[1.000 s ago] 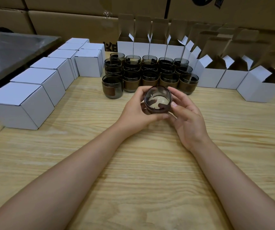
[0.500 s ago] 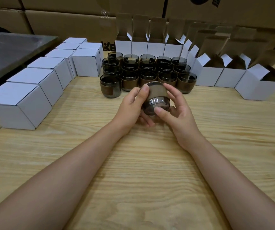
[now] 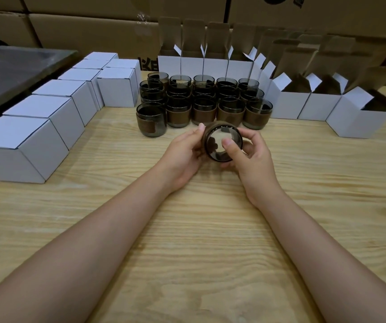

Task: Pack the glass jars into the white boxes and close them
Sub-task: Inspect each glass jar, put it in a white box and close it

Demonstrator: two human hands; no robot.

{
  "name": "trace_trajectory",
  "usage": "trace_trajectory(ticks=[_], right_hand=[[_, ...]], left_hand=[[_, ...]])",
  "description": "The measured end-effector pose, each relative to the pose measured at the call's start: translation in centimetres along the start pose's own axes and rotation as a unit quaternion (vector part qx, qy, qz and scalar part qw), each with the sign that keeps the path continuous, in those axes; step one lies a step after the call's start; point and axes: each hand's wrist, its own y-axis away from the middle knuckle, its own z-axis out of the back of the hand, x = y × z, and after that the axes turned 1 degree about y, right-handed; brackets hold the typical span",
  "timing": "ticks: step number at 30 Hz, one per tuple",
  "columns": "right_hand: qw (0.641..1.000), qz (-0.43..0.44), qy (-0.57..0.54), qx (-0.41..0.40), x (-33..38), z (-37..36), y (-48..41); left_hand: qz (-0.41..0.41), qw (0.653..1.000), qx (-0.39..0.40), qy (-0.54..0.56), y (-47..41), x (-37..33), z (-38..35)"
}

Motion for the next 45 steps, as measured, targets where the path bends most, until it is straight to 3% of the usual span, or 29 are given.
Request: trace_trajectory(ticks=[7,13,21,36,45], right_hand=[[1.000,-0.013,0.007,-0.005,0.1,-0.1,0.0],[0.998,-0.062,-0.018,-0.024,0.4,-0.1,-0.2],[0.999,-0.047,0.010,-0.025,0.2,0.1,-0.3],[0.993,0.021,0.094,0.067,-0.4,0.6,0.2],[0.993,0.019,0.044,0.108,0.2,1.2,0.0]], left_hand=[[0.072,0.995,0.030,0.066,0.2,-0.4,0.3],[0.052,0.996,0.069,0.036,0.3,-0.1,0.3],[0.020,0.995,0.091,0.020,0.3,0.3,0.3],[0.053,0.997,0.015,0.046,0.3,-0.2,0.5],[0.073,0.987,0.059,0.129,0.4,-0.8,1.0]])
